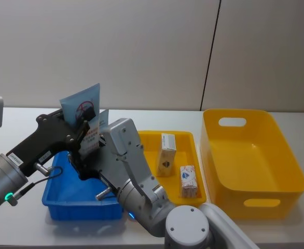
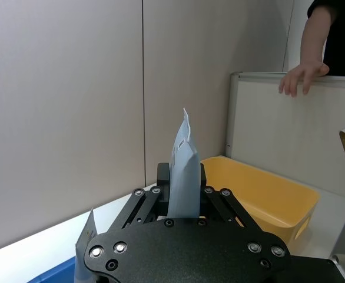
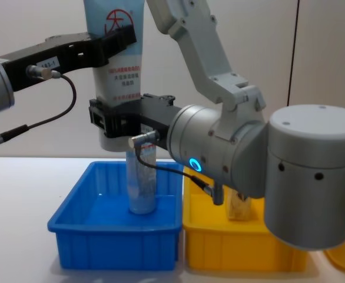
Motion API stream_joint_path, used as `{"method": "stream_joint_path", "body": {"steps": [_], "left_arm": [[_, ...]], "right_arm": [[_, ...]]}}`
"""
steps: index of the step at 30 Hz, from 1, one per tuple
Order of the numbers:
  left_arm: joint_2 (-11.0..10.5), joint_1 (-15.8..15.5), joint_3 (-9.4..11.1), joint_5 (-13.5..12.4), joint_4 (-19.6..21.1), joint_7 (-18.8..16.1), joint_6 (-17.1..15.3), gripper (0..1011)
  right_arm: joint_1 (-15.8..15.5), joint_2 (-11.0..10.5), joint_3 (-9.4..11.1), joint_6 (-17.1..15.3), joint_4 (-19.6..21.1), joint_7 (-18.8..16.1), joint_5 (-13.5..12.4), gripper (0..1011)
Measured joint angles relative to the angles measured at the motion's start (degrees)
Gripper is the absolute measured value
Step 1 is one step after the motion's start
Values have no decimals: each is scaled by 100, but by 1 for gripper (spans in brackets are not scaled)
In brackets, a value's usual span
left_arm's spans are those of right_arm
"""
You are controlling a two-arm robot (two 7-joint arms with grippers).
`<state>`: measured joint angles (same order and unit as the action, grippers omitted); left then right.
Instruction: Bimanual collaborative sorting of washing and personal care products
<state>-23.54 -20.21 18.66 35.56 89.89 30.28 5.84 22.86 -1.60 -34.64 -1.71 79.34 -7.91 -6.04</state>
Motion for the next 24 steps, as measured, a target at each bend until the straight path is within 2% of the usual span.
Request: {"method": "stream_joint_path", "body": {"steps": [10, 14, 24], "left_arm": [[0, 0, 1, 0, 0, 4, 0, 198], [0, 0, 1, 2, 1, 5, 0, 272], [0, 0, 0, 2, 1, 4, 0, 605]], "right_arm": [[-21, -6, 24, -6, 24, -3, 10, 378], [-50, -20, 64, -31, 64, -8, 3, 360], [-105, -36, 186, -89, 144, 3, -6, 269]]}}
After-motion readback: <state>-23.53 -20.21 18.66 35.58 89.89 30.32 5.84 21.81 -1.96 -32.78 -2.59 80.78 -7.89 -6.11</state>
